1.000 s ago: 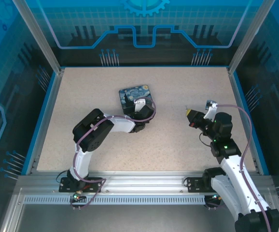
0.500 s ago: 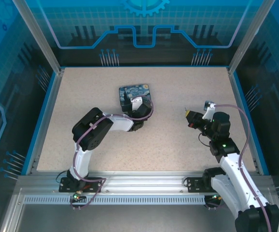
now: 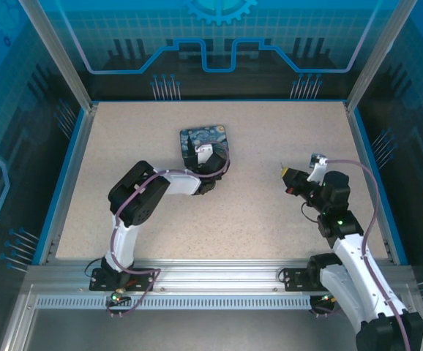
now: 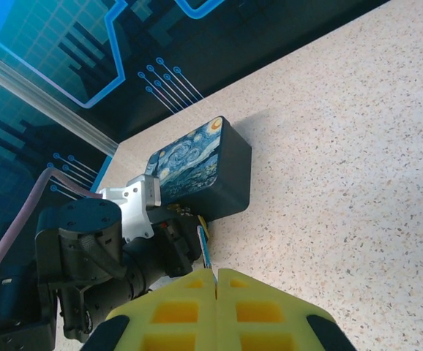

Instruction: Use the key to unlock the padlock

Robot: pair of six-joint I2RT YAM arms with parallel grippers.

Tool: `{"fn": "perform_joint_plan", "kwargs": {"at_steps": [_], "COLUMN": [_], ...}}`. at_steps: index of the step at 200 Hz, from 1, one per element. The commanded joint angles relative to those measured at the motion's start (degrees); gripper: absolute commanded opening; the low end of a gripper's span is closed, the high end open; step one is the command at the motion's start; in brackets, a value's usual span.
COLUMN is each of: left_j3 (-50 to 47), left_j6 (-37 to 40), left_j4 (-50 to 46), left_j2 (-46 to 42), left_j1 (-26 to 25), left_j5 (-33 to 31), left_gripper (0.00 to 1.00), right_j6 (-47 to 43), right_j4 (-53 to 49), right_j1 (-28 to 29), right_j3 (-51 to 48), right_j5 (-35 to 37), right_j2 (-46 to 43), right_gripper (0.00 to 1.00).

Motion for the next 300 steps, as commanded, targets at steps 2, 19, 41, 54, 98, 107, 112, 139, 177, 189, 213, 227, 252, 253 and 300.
{"fn": "perform_joint_plan", "kwargs": {"at_steps": [2,19,41,54,98,107,112,139,177,189,213,227,252,253,300], "left_j3": [1.8,2.5,2.8,3.0,3.2,3.0,3.1,3.3,3.3,3.3,3.6,3.6,3.5,3.4,3.9], "left_j6": [-0.3,-1.1,-2.1,-2.3,-5.8,-6.6,-6.8,-7.6,-10.4,-11.5,-14.4,-15.9,-18.6,-18.6,-21.8], "left_j4": [-2.5,-4.0,-5.9,-7.0,-10.6,-10.8,-11.0,-11.8,-13.0,-13.2,-13.5,-13.3,-13.2,-13.1,-12.4], "left_j2": [-0.8,-1.1,-1.9,-2.8,-5.9,-6.4,-6.7,-7.2,-8.0,-8.7,-9.9,-10.6,-11.7,-11.8,-13.1], "left_j1": [0.6,0.7,0.8,0.8,1.5,1.7,1.7,1.7,1.7,1.7,1.9,1.9,1.9,1.9,2.4], "left_j5": [1.1,1.5,2.0,2.4,7.1,8.0,8.2,9.2,11.9,13.4,16.4,17.7,19.7,19.8,23.5], "left_gripper": [0.2,0.19,0.19,0.19,0.16,0.15,0.14,0.14,0.13,0.13,0.13,0.12,0.12,0.12,0.12], "right_j6": [0.0,0.1,0.4,0.5,-0.5,-0.6,-0.4,0.6,2.1,2.2,1.3,1.0,0.8,0.8,0.6], "right_j4": [-0.4,-1.0,-1.2,-1.2,-1.2,-0.8,-0.5,1.4,5.9,7.9,12.3,15.8,22.3,22.6,35.9], "right_j1": [-0.9,-0.9,-0.9,-0.9,-0.9,-0.9,-0.9,-0.9,-0.5,0.1,3.1,5.8,11.5,11.8,17.1], "right_j3": [-1.4,-2.4,-3.2,-3.4,-3.6,-4.1,-4.4,-6.1,-8.2,-8.7,-8.8,-8.7,-8.1,-8.1,-5.0], "right_j5": [-0.3,0.0,0.0,-0.3,-3.2,-4.1,-4.6,-6.3,-9.4,-10.9,-12.7,-12.1,-7.2,-7.0,-5.1], "right_j2": [-2.9,-4.2,-4.9,-4.9,-2.8,-2.2,-1.9,-0.8,2.0,3.4,7.9,11.2,17.3,17.6,33.0], "right_gripper": [0.0,0.0,0.0,0.0,0.0,0.0,0.0,0.0,0.0,0.0,0.0,0.0,0.0,0.0,0.0]}}
